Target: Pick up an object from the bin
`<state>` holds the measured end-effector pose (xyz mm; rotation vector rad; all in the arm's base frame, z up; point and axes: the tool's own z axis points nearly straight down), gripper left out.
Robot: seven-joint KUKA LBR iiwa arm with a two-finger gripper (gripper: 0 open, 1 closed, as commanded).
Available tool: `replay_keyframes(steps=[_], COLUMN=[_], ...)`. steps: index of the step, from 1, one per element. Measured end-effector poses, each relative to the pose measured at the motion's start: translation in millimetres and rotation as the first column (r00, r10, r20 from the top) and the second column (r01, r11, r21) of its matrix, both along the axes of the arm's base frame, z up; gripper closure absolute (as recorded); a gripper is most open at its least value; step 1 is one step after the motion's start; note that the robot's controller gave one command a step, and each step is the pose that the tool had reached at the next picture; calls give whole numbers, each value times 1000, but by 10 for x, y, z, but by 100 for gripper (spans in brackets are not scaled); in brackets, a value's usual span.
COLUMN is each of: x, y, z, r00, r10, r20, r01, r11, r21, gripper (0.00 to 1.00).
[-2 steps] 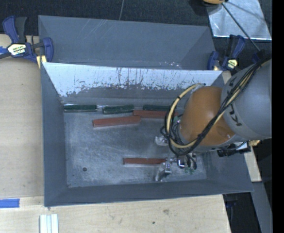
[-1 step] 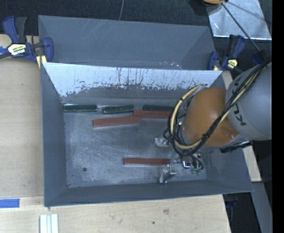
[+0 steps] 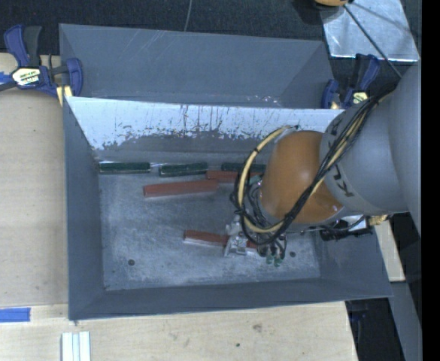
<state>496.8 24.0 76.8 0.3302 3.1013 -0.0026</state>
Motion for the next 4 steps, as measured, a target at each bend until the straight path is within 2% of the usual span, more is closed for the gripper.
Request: replay_keyframes(steps=[2, 4], x=[-4, -40], y=[-2, 6], z=[25, 163], r00=[1000, 1000], r10=[0, 2], r20=[-3, -26], r01=[0, -2], r11=[1000, 1000], r21=[0, 3], gripper=[100, 100])
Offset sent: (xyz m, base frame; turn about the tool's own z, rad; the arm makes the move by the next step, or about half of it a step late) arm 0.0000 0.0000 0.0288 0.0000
